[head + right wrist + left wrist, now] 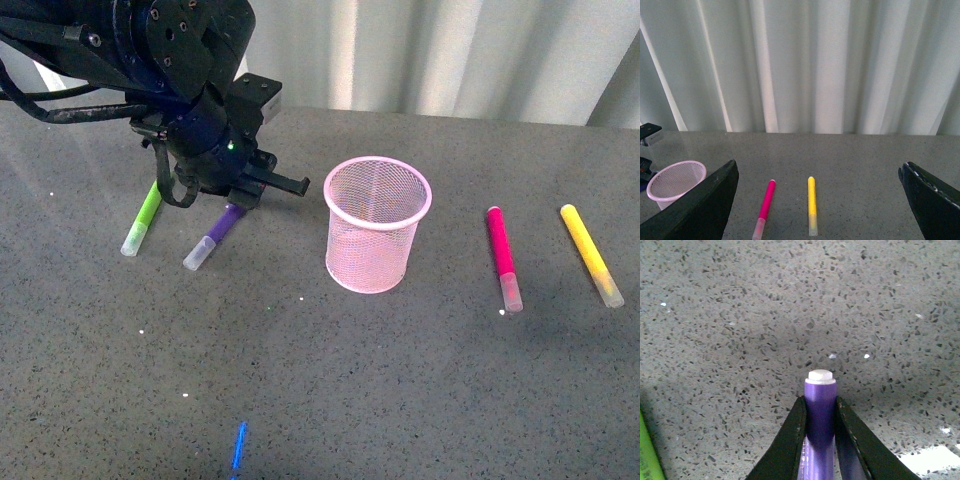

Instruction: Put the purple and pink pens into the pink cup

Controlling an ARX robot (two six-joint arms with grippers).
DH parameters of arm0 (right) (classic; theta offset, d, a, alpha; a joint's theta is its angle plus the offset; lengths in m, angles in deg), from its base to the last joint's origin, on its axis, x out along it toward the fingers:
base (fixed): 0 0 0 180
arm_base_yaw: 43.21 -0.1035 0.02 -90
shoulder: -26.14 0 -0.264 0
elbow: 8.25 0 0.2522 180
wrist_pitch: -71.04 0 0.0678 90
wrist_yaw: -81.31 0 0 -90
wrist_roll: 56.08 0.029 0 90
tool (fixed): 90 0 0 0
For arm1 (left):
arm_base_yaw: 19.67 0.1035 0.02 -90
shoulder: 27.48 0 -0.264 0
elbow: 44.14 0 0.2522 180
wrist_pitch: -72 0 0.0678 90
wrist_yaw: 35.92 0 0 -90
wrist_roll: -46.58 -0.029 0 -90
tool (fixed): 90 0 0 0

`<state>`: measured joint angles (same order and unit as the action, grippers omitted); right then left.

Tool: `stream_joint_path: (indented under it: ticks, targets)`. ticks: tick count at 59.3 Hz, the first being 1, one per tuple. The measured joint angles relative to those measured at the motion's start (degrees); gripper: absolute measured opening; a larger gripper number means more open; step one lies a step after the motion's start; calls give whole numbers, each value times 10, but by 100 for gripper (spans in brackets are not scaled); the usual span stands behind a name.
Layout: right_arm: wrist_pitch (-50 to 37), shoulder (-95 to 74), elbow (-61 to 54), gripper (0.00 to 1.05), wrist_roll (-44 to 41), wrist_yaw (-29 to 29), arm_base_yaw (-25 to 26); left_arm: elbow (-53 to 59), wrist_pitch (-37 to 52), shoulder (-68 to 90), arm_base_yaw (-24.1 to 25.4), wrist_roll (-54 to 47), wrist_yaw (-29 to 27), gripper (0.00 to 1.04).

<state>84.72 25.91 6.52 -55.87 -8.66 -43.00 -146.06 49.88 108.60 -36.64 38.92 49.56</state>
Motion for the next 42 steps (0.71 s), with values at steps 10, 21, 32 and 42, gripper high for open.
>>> stream_joint_path:
  ticks: [10,21,32,42]
  targets:
    - [0,0,0,98,0,0,0,19,17,-10,-1,9,-8,13]
    - [0,0,0,98,0,0,0,73,66,-79,9,50,-10,13]
    - [0,0,0,98,0,0,0,154,211,-238,34,110,-26,13]
    - [0,0,0,98,0,0,0,270,413,-399,26,208,-59,12]
